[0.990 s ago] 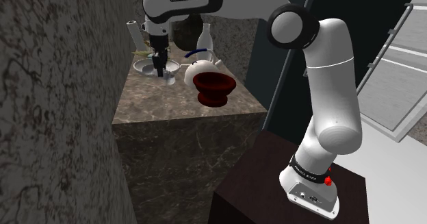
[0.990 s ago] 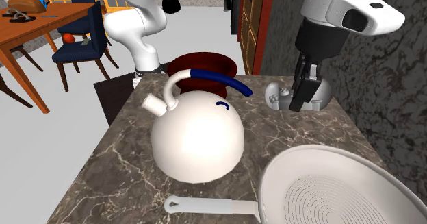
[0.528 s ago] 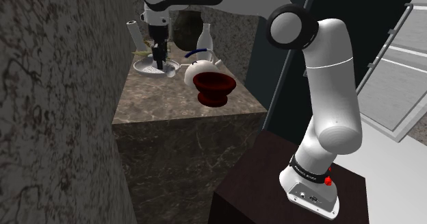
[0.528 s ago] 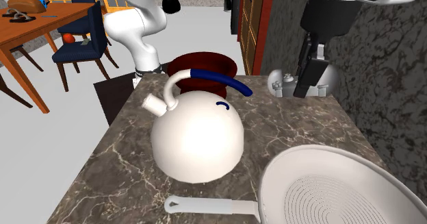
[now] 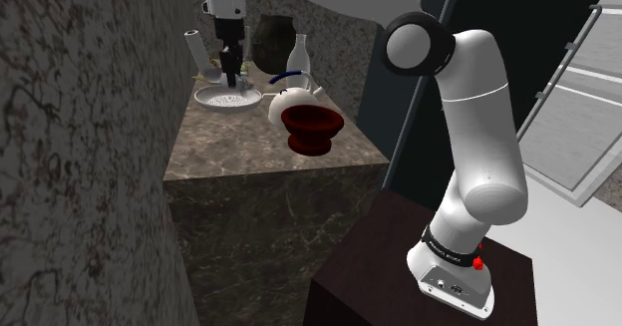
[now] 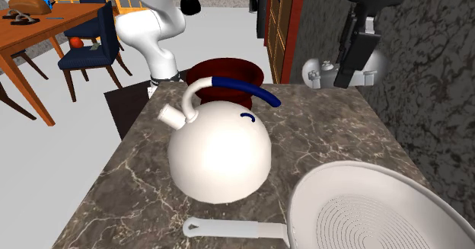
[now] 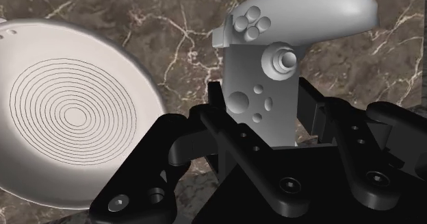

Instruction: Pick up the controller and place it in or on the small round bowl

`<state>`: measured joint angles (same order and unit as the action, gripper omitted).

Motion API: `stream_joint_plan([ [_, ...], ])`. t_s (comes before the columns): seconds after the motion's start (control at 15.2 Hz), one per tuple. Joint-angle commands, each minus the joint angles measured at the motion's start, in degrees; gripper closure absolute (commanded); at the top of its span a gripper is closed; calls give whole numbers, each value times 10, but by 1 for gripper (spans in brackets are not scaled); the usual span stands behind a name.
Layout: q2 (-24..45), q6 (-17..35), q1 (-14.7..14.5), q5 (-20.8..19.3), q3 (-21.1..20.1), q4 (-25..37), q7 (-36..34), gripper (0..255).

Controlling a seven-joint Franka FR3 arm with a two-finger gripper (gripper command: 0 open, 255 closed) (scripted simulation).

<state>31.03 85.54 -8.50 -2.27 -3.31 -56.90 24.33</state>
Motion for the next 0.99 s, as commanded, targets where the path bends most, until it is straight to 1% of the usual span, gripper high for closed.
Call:
stream_joint_plan([
  [0.0,11,-24,0,0,0,35,1,255],
  [0.2,33,-62,-2,-2,1,96,2,255],
  [0.26,35,-65,-2,-2,1,101,2,255],
  [0.33,-16,-33,4,1,1,18,5,255],
  [0.4,-56,-10,9,3,1,-46,8,255],
  [0.53,-123,24,18,6,2,-146,16,255],
  [0.73,-206,57,29,11,6,-263,30,255],
  [0.92,-280,79,39,14,13,-358,45,255],
])
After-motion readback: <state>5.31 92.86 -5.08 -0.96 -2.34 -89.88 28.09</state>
